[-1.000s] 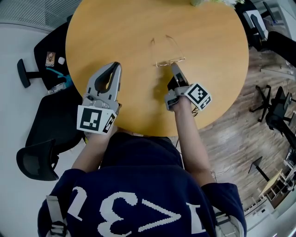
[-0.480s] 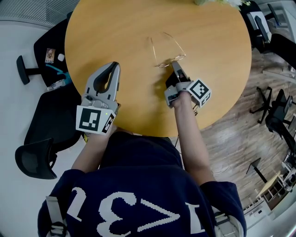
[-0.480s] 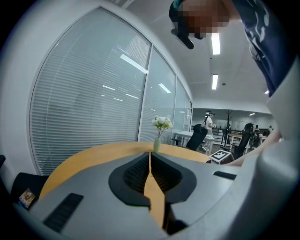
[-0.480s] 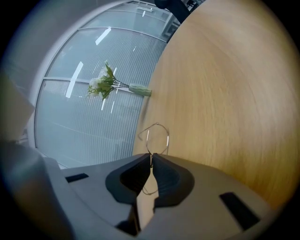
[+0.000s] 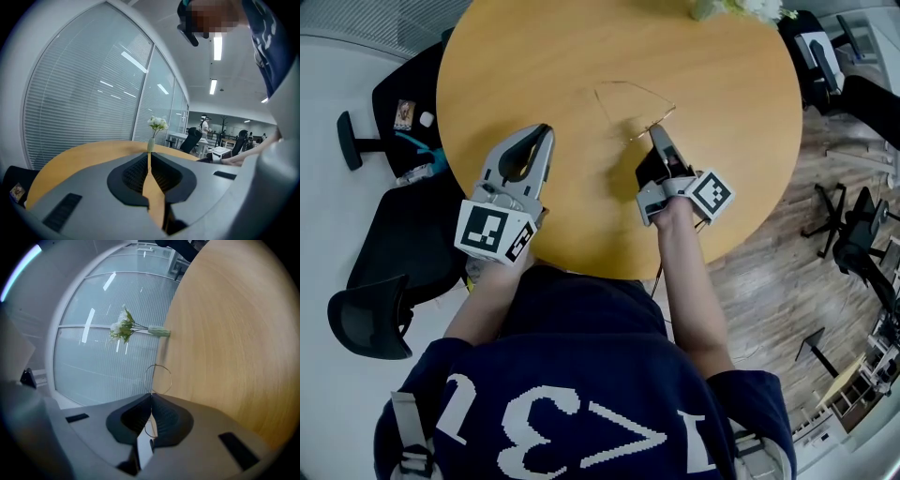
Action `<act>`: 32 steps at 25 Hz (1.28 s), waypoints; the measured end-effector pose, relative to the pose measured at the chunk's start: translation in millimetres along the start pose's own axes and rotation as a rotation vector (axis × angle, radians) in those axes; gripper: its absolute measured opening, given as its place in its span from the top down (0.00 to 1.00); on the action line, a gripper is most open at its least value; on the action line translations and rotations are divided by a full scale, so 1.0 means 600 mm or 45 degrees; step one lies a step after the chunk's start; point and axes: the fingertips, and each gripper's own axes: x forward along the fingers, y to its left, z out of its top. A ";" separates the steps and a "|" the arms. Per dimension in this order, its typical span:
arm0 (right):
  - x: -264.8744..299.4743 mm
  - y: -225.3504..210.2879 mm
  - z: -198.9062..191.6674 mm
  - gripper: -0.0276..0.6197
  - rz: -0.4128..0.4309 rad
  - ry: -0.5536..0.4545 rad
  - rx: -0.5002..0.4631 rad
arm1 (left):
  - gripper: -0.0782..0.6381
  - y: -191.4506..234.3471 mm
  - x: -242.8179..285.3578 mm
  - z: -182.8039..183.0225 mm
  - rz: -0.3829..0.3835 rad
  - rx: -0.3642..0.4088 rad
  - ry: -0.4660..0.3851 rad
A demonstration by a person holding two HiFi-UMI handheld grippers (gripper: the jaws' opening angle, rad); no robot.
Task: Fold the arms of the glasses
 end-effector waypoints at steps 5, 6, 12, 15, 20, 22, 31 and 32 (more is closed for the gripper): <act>-0.009 0.097 0.004 0.91 0.184 0.039 -0.074 | 0.86 -0.026 0.023 0.011 -0.124 -0.103 0.010; -0.010 0.120 0.003 0.91 0.228 0.047 -0.091 | 0.86 -0.031 0.027 0.015 -0.154 -0.129 0.005; -0.012 0.224 -0.019 0.91 0.412 0.084 -0.142 | 0.79 -0.056 0.044 0.044 -0.300 -0.280 -0.024; -0.017 0.248 -0.031 0.91 0.450 0.102 -0.158 | 0.75 -0.059 0.043 0.056 -0.325 -0.339 -0.047; -0.025 0.266 -0.046 0.91 0.490 0.123 -0.180 | 0.75 -0.060 0.040 0.065 -0.364 -0.434 -0.082; -0.028 0.270 -0.049 0.91 0.497 0.129 -0.191 | 0.75 -0.062 0.038 0.069 -0.367 -0.443 -0.089; -0.039 0.280 -0.066 0.91 0.505 0.184 -0.237 | 0.82 -0.094 0.039 0.086 -0.511 -0.491 -0.071; -0.041 0.282 -0.068 0.91 0.507 0.192 -0.242 | 0.82 -0.097 0.040 0.086 -0.530 -0.493 -0.058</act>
